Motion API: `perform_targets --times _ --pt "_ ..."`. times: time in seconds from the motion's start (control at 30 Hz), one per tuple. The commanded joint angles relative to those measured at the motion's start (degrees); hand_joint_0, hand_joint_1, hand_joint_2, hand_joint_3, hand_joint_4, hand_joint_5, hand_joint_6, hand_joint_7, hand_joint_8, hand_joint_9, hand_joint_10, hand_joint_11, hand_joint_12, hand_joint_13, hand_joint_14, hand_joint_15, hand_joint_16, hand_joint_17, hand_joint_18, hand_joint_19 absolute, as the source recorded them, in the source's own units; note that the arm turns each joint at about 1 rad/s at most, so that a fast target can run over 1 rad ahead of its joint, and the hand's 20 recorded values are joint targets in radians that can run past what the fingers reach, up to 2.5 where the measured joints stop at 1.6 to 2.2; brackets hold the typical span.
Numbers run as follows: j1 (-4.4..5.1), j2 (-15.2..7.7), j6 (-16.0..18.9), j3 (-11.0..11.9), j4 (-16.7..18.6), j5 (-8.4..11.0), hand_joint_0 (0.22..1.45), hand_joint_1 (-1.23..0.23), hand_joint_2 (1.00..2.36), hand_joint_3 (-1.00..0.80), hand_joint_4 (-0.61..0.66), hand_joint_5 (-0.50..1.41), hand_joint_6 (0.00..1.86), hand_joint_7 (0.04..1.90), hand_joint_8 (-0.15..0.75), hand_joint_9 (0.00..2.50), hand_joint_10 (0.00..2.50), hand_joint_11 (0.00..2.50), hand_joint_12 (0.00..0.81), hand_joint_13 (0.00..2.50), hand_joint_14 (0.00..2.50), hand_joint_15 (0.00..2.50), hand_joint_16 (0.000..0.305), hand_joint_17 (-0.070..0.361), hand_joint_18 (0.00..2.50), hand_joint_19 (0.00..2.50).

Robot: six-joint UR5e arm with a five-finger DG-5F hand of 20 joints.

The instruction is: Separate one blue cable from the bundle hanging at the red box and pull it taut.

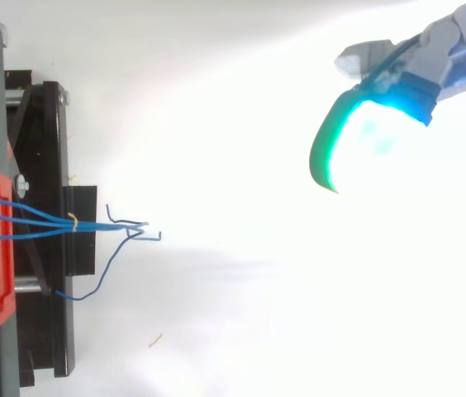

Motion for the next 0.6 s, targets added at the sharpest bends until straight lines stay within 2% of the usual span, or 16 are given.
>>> perform_targets --times 0.0,0.2,0.57 --pt "0.0 -0.07 0.0 0.0 0.0 0.0 0.4 -0.46 1.0 -0.5 0.17 -0.25 0.5 0.76 0.279 0.33 0.0 0.18 0.366 0.09 0.0 0.05 0.056 0.127 0.0 0.02" --pt "0.09 0.02 0.0 0.0 0.0 0.0 0.4 -0.41 1.0 -0.5 0.17 -0.25 0.5 0.76 0.279 0.33 0.0 0.19 0.366 0.1 0.0 0.05 0.056 0.126 0.0 0.03" --pt "0.0 -0.07 0.0 0.0 0.0 0.0 0.4 -0.44 1.0 -0.5 0.17 -0.25 0.5 0.76 0.278 0.35 0.0 0.18 0.367 0.12 0.0 0.05 0.055 0.124 0.0 0.03"
